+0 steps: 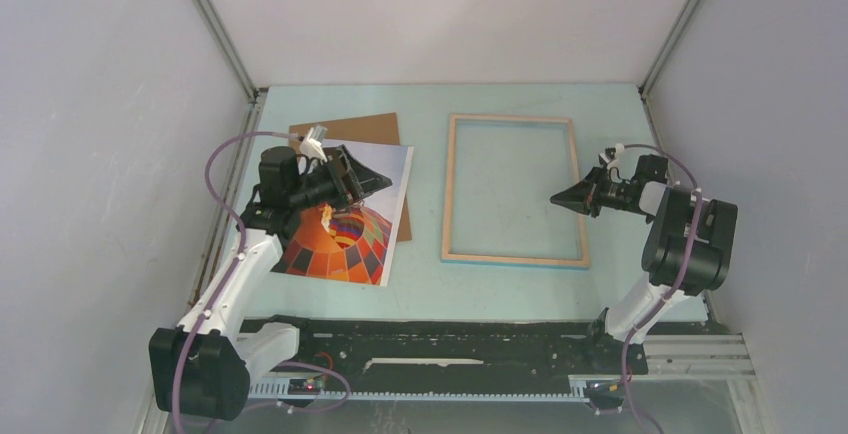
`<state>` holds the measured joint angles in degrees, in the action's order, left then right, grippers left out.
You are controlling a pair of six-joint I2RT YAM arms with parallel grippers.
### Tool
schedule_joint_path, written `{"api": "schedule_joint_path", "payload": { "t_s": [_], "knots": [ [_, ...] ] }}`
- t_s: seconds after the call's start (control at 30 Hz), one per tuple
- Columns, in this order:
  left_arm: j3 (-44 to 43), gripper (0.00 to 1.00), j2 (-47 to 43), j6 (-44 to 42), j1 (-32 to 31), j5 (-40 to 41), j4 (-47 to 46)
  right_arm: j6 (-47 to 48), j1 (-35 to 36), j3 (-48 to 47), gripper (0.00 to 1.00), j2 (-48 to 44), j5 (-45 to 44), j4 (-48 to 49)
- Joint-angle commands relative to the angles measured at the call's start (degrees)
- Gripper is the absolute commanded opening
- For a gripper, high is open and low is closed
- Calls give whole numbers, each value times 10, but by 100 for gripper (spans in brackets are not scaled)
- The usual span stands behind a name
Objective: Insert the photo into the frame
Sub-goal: Place the photo frame item in the photo frame.
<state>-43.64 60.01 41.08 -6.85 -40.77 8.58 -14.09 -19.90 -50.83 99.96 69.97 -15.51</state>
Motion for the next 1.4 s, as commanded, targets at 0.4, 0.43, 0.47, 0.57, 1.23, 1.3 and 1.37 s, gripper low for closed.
{"api": "schedule_joint_path", "payload": {
  "t_s": [0.4, 0.43, 0.47, 0.57, 1.23, 1.3, 1.37],
  "knots": [
    [-12, 100, 2, 8, -2, -15, -22, -70, 21, 22, 0, -62, 47, 70],
    [-11, 100, 3, 8, -2, -15, -22, -72, 23, 24, 0, -65, 48, 71],
    [-11, 100, 4, 8, -2, -15, -23, -77, 27, 28, 0, -68, 48, 79],
    [-10, 100, 6, 8, -2, -14, -24, -91, 32, 36, 0, -67, 41, 94],
    [-28, 100, 45, 14, -150, 197, 7, -180, 42, 62, 31, -61, -65, 133],
    [-37, 100, 63, 21, -167, 226, -3, -178, 51, 58, 34, -63, -65, 130],
    [-52, 99, 85, 23, -181, 249, -12, -174, 59, 57, 37, -74, -84, 124]
  ]
}}
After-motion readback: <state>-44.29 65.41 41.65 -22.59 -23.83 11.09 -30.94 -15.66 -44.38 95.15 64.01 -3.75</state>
